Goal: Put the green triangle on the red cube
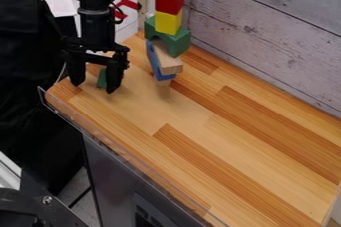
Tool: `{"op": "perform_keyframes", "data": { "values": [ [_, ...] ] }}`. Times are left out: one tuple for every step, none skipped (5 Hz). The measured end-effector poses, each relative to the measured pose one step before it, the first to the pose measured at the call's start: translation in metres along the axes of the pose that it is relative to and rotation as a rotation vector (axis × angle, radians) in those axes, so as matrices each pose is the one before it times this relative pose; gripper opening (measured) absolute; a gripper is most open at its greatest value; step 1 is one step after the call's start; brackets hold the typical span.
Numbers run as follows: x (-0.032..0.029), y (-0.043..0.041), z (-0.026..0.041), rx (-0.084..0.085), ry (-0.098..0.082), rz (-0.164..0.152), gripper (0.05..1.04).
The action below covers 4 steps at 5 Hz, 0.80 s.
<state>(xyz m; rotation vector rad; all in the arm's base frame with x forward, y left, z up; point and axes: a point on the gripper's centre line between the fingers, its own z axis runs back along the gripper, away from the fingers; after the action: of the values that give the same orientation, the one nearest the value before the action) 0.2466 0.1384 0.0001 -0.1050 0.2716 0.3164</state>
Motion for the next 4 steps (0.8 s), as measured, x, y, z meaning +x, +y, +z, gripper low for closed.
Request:
{"op": "perform_keyframes", "data": {
  "values": [
    [0.00281,-0.00276,0.00006,-0.0205,-0.0183,0.0038,0.997],
    [0.00086,-0.00025,-0.00035,0.0017,-0.0059,-0.0014,0.997],
    [0.0019,-0.00099,-0.00579,-0.0042,0.0055,0.0074,0.997],
    [0.00199,-0.00048,-0.00188,0.0073,0.0,0.0021,0.997]
  ]
}}
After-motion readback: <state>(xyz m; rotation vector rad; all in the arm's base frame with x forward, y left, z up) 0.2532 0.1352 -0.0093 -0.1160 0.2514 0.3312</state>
